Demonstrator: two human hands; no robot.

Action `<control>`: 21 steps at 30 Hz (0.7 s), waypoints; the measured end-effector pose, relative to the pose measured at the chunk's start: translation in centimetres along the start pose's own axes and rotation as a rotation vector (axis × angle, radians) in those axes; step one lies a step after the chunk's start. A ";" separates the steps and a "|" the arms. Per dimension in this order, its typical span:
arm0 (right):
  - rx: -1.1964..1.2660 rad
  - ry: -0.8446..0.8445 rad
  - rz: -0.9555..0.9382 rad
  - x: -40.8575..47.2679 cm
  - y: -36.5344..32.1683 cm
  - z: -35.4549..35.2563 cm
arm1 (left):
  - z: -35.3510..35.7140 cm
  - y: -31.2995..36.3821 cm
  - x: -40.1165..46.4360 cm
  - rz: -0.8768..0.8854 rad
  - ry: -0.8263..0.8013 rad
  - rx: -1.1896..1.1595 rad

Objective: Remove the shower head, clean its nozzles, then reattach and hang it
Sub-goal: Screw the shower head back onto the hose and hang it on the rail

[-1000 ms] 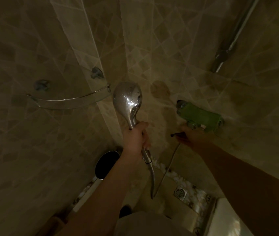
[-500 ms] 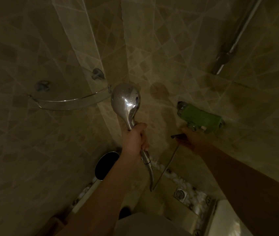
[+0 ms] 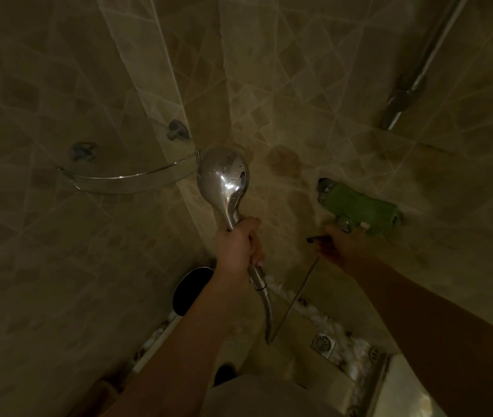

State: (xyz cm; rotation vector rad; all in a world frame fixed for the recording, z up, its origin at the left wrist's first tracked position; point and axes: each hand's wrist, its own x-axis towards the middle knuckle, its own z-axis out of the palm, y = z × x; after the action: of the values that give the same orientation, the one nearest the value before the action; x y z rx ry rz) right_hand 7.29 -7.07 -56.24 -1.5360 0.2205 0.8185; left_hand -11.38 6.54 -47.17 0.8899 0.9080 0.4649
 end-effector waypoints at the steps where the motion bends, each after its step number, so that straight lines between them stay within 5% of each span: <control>1: 0.005 0.000 0.004 0.0 0.0 0.0 | 0.0 0.1 0.0 0.000 0.007 0.005; 13: 0.176 0.208 -0.079 1.2 1.6 2.2 | -0.5 0.9 0.1 0.007 0.038 0.038; 21: -0.019 0.063 -0.027 -0.3 1.0 0.4 | 0.0 0.3 -0.3 -0.030 -0.014 0.062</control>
State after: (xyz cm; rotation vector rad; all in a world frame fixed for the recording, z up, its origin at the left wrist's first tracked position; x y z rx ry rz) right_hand 6.36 -6.91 -56.84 -1.5804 0.2382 0.7533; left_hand -11.58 6.48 -46.77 0.9335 0.9263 0.4060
